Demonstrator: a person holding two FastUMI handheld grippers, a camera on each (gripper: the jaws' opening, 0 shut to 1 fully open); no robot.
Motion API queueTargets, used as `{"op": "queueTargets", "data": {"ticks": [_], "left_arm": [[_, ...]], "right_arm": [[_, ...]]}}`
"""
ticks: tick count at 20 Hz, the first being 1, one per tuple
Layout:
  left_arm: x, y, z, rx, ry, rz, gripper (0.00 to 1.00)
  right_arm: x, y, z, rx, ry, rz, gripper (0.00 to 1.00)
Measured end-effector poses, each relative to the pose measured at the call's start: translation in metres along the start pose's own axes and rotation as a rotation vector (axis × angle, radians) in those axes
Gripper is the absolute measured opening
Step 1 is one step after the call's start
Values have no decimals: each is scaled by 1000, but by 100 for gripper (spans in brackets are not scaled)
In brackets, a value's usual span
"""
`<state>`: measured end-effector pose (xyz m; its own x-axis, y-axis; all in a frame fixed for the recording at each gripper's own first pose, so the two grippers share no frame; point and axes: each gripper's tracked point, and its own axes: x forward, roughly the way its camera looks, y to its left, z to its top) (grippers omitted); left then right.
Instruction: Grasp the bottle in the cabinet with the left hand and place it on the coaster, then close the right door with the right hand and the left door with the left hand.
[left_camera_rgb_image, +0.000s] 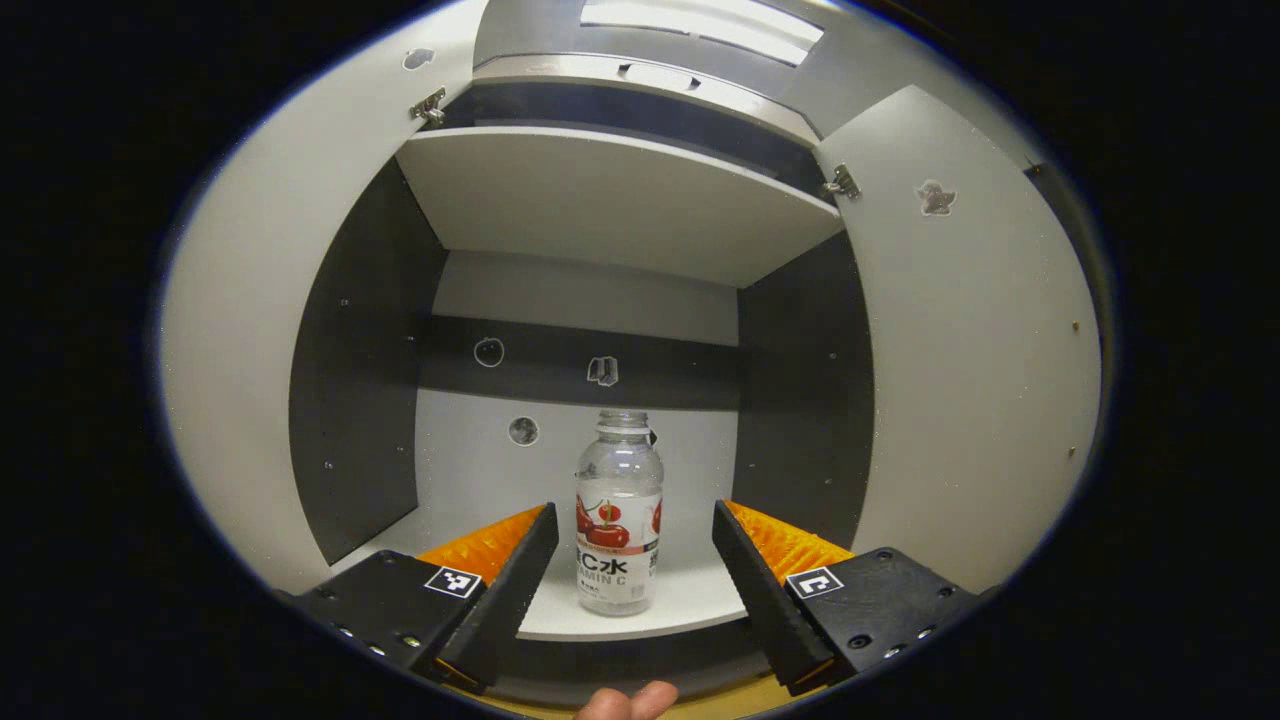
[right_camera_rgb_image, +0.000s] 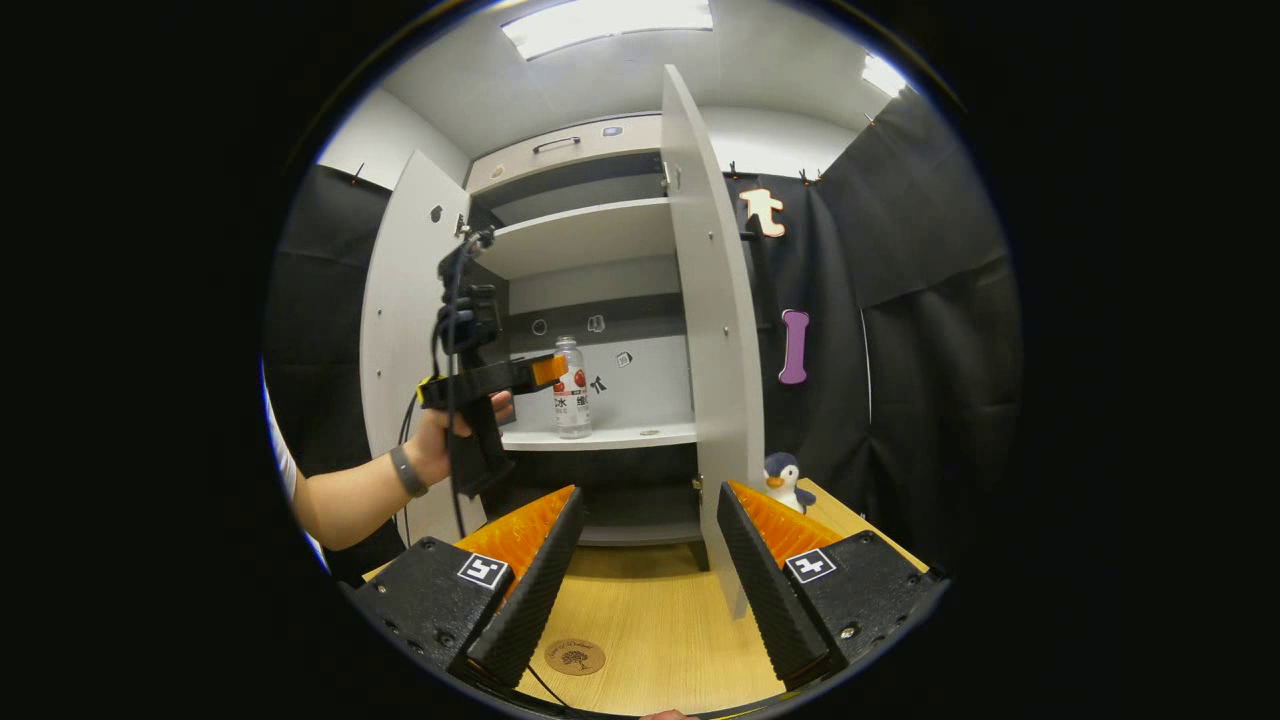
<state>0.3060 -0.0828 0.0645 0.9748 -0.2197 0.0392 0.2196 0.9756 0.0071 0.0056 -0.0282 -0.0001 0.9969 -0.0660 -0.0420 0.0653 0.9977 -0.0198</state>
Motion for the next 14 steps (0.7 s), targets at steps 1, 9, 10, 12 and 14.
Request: {"op": "queueTargets", "data": {"ticks": [1, 9, 10, 12, 14], "left_arm": [[11, 3, -7, 13, 14, 10, 94], [71, 14, -41, 25, 85, 56, 95], [76, 15, -41, 24, 82, 62, 95], [84, 15, -38, 21, 71, 63, 90], [91, 15, -35, 22, 68, 67, 95]], "right_arm": [[1, -3, -2, -1, 8, -8, 83], [11, -19, -8, -11, 38, -38, 83], [12, -21, -12, -15, 50, -39, 83], [13, -21, -16, -17, 67, -30, 83], [13, -21, -17, -18, 72, -25, 83]]}}
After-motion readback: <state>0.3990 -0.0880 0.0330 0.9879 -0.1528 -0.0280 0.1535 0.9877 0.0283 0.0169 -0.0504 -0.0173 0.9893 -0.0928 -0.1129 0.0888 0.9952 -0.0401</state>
